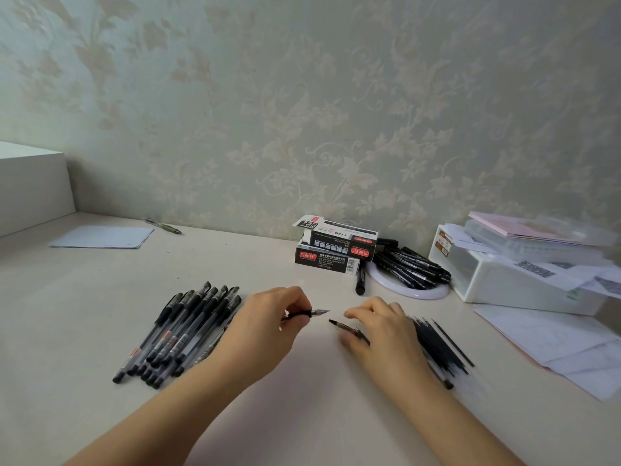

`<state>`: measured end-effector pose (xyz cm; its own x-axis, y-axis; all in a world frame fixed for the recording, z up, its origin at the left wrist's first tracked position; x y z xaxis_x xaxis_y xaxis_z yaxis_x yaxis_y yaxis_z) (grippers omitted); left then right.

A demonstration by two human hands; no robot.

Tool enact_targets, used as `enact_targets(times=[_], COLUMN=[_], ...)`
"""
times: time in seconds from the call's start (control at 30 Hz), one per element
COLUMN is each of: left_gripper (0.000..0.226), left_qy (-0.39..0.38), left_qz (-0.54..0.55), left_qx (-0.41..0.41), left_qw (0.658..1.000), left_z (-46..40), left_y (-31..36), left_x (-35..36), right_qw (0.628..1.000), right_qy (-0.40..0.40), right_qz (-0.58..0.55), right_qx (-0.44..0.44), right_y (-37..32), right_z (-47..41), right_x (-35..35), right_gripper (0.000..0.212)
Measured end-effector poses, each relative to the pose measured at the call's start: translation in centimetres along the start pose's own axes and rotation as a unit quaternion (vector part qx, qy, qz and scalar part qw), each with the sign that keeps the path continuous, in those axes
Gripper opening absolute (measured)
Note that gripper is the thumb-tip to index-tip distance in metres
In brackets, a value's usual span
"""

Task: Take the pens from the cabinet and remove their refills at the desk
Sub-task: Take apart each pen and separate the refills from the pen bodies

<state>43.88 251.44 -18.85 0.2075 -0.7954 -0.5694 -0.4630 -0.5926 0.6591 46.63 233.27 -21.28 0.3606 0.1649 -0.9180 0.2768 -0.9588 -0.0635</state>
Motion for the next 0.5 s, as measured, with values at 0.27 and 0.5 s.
enact_targets(times=[0.27,0.5], left_gripper=[0.009,0.009], left_qy=[-0.020,-0.036], left_qz=[-0.034,-0.023], left_qx=[-0.019,0.001], left_qw=[0.999,0.999], left_z=[0.1,0.1], left_y=[-0.5,-0.3], left_x=[-0.1,0.1], right_qw=[0.997,0.988], right_qy=[0.041,0.050], right_qz=[-0.041,-0.094], right_qx=[-0.051,-0.112], right_y=[-1.4,-2.3], right_z=[-0.1,0.5], right_x=[-0.7,-1.4], right_gripper=[0.007,0.008])
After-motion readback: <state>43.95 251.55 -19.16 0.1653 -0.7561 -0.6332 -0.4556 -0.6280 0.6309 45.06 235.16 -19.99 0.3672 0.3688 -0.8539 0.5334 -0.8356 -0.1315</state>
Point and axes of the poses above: each hand's wrist, its own z-axis away from the middle knuckle, its own x-axis out of the palm, y = z × x, the point moved 5 cm from there along -z, towards the middle knuckle, and after that the axes turned 9 degrees about z, right-handed, at the moved point
